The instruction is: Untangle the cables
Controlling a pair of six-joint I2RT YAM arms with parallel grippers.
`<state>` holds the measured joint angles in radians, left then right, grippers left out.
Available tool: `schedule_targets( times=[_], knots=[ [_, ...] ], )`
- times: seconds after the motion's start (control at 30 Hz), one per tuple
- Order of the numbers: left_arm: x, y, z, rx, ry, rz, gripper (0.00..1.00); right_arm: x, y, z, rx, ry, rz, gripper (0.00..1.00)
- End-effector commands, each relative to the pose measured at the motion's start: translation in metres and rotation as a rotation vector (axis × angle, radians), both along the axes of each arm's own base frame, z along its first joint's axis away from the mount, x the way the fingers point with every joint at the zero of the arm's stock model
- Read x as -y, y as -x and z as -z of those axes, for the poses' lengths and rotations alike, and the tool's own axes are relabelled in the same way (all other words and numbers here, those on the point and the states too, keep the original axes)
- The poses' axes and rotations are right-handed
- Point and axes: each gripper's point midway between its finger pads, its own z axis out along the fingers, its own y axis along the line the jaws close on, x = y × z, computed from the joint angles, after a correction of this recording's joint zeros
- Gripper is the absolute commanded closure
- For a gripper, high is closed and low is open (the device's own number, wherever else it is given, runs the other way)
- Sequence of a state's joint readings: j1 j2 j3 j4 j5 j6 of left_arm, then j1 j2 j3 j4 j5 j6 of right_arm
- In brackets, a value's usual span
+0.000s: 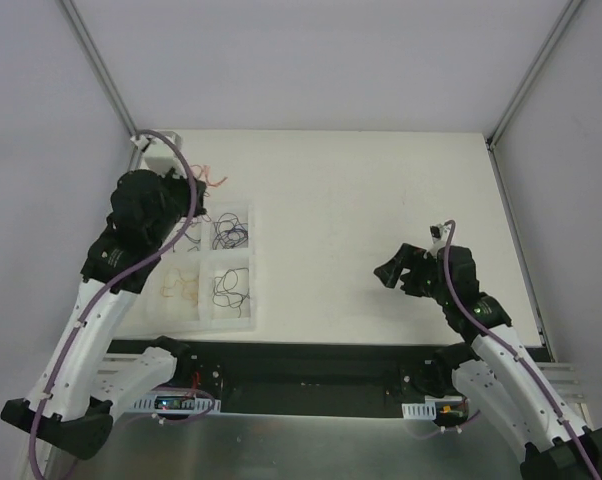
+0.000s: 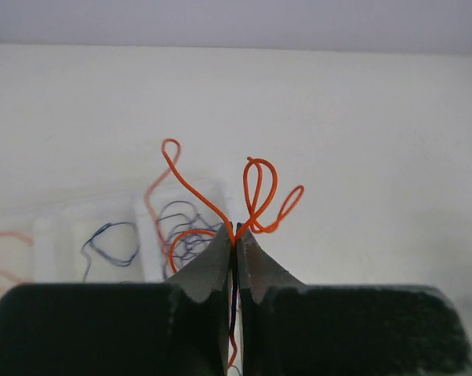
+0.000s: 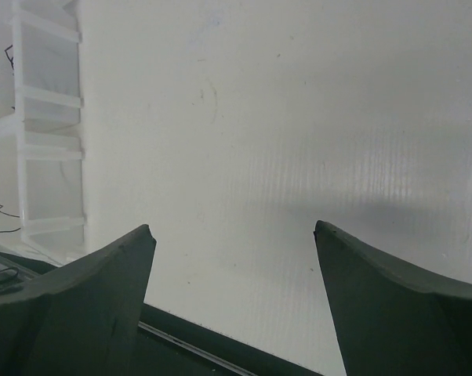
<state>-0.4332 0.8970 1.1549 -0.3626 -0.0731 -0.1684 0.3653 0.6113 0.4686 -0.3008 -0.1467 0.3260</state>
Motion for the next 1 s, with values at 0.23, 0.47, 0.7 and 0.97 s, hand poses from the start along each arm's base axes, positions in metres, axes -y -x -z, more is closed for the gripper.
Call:
schedule_targets(
  times=[0.23,0.47,0.7,0.97],
  knots=[
    [-0.171,-0.055,0.077,-0.31,0.103,-0.853,1.0,0.0,0.0,-0.008,0.011,0.032,-0.046,0.14],
    [-0.22,-0.073,0.082,-0.282,0.043,-1.021,1.0,0.004,0.008,-0.01,0.019,0.033,-0.035,0.14],
    [-0.231,-0.075,0.091,-0.279,0.05,-1.037,1.0,0.003,0.01,-0.009,-0.003,0.032,-0.039,0.14],
    [-0.257,-0.077,0.133,-0.384,0.154,-1.074,1.0,0.004,0.011,-0.004,-0.028,0.044,-0.041,0.14]
  ],
)
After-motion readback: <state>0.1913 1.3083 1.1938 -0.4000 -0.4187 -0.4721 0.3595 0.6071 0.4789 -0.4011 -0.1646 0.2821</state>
